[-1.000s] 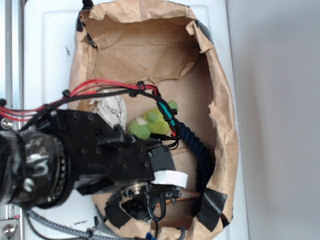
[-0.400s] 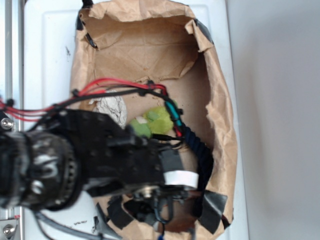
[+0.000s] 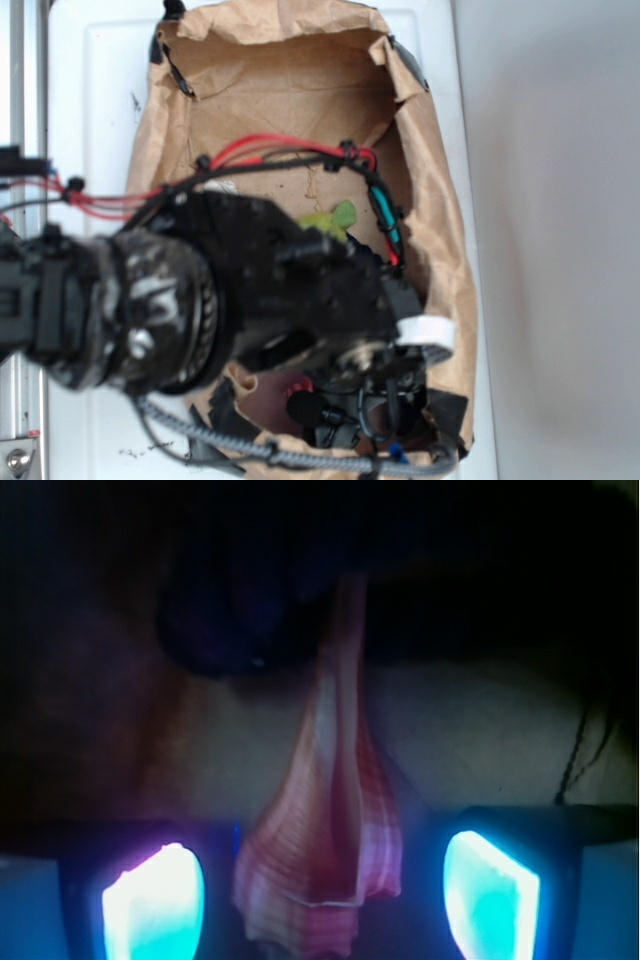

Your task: Grab the shell.

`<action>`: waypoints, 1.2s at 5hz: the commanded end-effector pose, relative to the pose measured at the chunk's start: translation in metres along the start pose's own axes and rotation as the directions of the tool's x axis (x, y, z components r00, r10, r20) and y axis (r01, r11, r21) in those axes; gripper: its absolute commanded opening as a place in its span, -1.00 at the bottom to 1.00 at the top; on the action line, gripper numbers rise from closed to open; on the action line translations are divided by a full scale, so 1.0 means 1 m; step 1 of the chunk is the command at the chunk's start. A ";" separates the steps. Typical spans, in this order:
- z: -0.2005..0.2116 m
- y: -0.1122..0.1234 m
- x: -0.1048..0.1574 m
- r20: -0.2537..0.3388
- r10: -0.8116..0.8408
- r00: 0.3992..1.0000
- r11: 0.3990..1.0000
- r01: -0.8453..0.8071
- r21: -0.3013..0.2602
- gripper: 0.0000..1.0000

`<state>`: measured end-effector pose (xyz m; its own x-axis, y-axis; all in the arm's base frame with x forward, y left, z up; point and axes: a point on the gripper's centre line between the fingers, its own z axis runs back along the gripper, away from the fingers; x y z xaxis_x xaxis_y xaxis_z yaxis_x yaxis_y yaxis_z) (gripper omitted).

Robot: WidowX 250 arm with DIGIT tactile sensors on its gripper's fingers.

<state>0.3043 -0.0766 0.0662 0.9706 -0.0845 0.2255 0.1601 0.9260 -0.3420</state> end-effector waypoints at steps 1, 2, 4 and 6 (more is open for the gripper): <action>0.026 -0.006 0.017 0.061 -0.019 0.998 1.000 0.019 -0.006 1.00; 0.014 -0.010 0.013 0.102 -0.030 0.994 0.999 0.025 0.049 1.00; -0.021 -0.015 0.005 0.167 -0.052 0.985 0.992 0.032 0.122 1.00; -0.026 -0.002 0.001 0.198 -0.023 0.980 0.986 -0.010 0.164 -1.00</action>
<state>0.3071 -0.0905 0.0355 0.9190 -0.0164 0.3938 0.1020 0.9750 -0.1972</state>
